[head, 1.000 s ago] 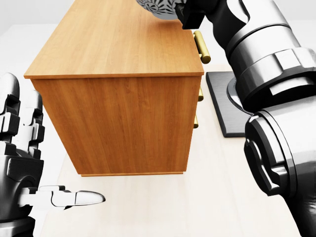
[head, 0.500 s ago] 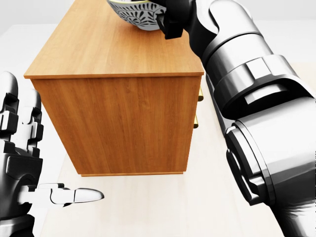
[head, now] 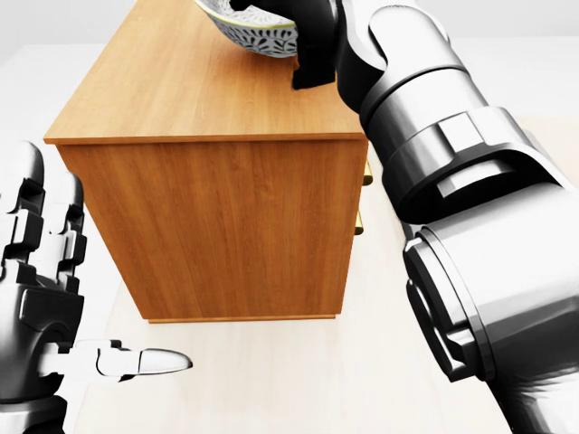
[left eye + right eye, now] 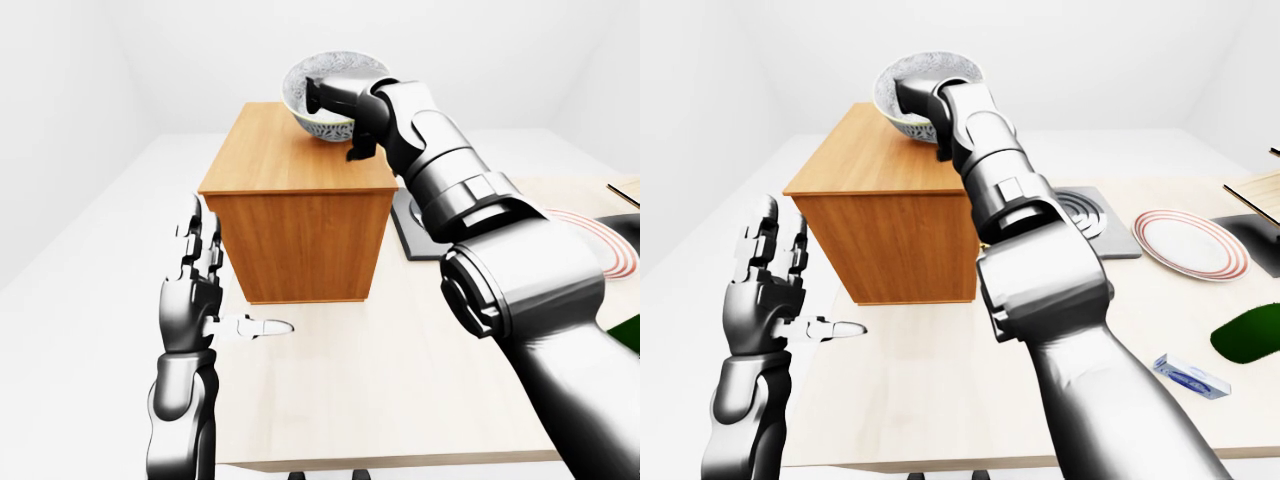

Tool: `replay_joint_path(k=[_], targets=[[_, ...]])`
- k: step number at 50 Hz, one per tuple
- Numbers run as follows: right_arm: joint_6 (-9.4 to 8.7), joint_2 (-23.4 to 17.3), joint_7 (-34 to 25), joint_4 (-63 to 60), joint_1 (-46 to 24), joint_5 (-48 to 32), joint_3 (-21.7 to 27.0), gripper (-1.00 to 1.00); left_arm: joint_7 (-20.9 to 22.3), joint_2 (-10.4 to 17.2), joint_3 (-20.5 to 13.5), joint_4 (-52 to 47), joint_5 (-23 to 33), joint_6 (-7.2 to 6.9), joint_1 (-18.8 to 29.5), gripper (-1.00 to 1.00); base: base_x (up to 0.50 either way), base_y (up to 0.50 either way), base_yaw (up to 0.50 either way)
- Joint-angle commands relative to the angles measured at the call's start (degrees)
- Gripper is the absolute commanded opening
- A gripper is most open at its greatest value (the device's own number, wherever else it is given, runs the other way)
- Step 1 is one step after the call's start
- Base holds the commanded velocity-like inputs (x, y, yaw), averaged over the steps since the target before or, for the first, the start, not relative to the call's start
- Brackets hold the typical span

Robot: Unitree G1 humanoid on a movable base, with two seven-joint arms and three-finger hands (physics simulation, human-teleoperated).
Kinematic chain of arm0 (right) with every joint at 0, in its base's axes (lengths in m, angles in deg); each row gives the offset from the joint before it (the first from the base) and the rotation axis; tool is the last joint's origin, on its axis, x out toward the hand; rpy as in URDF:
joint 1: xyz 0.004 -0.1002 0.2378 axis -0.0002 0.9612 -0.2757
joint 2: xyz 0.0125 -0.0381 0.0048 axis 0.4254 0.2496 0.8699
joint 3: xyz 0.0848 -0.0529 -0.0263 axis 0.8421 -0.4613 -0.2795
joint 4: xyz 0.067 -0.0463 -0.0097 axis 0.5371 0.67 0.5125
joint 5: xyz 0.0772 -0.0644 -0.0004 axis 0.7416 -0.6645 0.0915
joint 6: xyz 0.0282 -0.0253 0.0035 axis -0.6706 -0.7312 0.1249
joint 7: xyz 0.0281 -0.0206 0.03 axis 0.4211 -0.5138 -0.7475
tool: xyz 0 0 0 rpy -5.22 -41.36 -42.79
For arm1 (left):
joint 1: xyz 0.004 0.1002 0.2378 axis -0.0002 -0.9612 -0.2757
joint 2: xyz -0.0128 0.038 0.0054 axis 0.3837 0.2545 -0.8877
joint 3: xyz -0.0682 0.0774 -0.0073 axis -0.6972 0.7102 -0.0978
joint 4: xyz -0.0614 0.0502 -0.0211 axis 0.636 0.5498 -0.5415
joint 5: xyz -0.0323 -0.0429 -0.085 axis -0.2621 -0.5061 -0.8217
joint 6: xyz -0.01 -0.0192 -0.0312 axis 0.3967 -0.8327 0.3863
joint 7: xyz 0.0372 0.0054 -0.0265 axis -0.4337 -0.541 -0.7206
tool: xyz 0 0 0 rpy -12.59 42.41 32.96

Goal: Put the bowl on the top of the cabinet.

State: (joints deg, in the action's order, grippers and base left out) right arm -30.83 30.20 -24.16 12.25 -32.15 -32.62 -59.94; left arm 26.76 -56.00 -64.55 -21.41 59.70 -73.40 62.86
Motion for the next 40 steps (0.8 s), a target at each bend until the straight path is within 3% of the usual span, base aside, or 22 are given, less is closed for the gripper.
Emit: replay_joint_path(k=[1, 18, 40], targets=[[0.0, 1.21, -0.19, 0.34, 0.91, 0.35, 0.97, 1.0, 0.38, 0.0, 0.28, -0.36, -0.16, 0.0, -0.29, 1.0, 0.0, 0.0, 0.0], [0.0, -0.63, -1.52, 0.47, -2.32, 1.86, 2.09, 1.0, 0.15, -0.03, 0.02, -0.05, 0.0, 0.0, 0.3, 1.0, 0.0, 0.0, 0.0], [0.0, -10.05, -3.92, 1.11, -11.96, 0.98, 4.78, 1.0, 0.36, -0.07, 0.49, 0.16, 0.13, 0.0, -0.01, 1.0, 0.0, 0.0, 0.0]])
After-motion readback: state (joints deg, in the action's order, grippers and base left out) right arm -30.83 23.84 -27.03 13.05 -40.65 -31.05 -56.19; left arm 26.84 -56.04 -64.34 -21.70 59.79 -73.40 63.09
